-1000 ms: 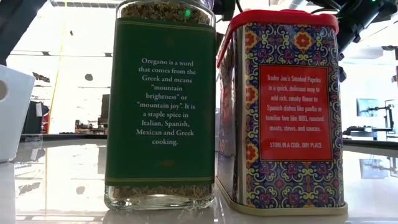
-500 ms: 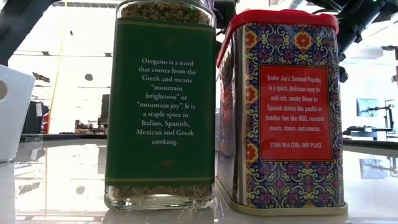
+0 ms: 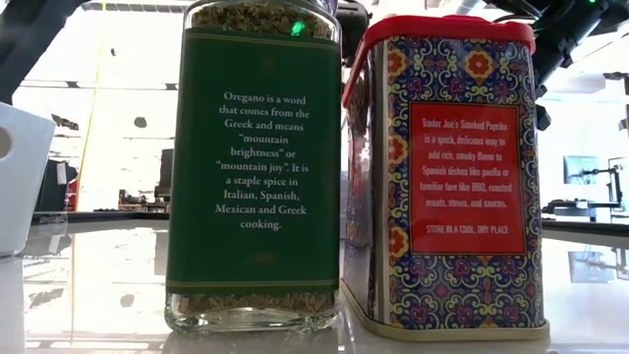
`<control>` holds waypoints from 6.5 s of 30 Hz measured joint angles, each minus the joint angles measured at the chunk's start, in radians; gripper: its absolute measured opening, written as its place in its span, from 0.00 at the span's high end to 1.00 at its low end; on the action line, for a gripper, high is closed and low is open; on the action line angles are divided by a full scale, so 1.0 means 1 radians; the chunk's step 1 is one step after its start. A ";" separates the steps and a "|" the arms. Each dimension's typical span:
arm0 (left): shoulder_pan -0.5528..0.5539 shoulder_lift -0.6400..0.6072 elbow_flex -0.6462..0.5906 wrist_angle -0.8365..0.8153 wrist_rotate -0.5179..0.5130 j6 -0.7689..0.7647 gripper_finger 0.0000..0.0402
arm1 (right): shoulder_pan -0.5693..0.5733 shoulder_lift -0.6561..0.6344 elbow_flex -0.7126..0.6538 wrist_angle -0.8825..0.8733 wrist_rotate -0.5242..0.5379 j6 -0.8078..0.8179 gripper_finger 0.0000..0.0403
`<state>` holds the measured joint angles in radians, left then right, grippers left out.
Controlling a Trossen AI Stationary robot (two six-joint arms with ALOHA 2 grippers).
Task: Sort spices by type
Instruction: Put the top left green seasoning bottle into the black bin, then put the right black seasoning can into the grey bin
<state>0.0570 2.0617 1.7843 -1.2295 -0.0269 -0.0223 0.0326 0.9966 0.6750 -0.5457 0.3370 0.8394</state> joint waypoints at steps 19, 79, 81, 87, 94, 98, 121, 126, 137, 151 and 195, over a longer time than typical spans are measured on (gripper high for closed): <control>0.001 0.001 0.000 0.013 0.005 -0.008 0.48 | 0.000 0.000 0.000 0.001 0.000 0.006 0.21; 0.002 0.002 0.000 0.016 -0.014 -0.025 0.44 | 0.000 0.000 0.000 0.001 0.000 0.008 0.21; 0.002 0.002 0.000 0.017 -0.014 -0.027 0.42 | 0.000 0.000 0.000 0.001 0.000 0.008 0.21; 0.002 0.002 0.000 0.017 -0.029 -0.028 0.39 | 0.000 0.000 0.000 0.000 0.000 0.008 0.21; 0.002 0.002 0.000 0.017 -0.031 -0.037 0.33 | 0.000 0.000 0.000 0.000 0.000 0.007 0.21; 0.002 0.002 0.002 0.006 -0.031 -0.042 0.31 | 0.000 0.000 0.000 0.000 0.000 0.007 0.21; 0.000 -0.028 0.279 -0.174 -0.034 0.011 0.31 | 0.000 0.000 0.000 0.000 0.000 0.016 0.21; 0.005 -0.168 0.143 -0.032 -0.026 0.095 0.31 | 0.000 0.000 0.000 0.004 0.000 0.061 0.21; 0.095 -0.658 -0.385 0.361 -0.001 0.117 0.31 | 0.000 0.000 0.000 0.008 0.000 0.079 0.21; 0.161 -1.142 -0.907 0.629 -0.006 0.124 0.31 | -0.049 0.000 0.001 0.442 0.221 -0.035 0.21; 0.235 -1.299 -1.120 0.750 -0.128 0.016 0.31 | -0.590 0.527 0.728 -0.551 -0.230 -1.149 0.26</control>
<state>0.2924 0.7631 0.6643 -0.4797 -0.1551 -0.0066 -0.5576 1.5240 1.4033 -1.0966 0.1066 -0.3091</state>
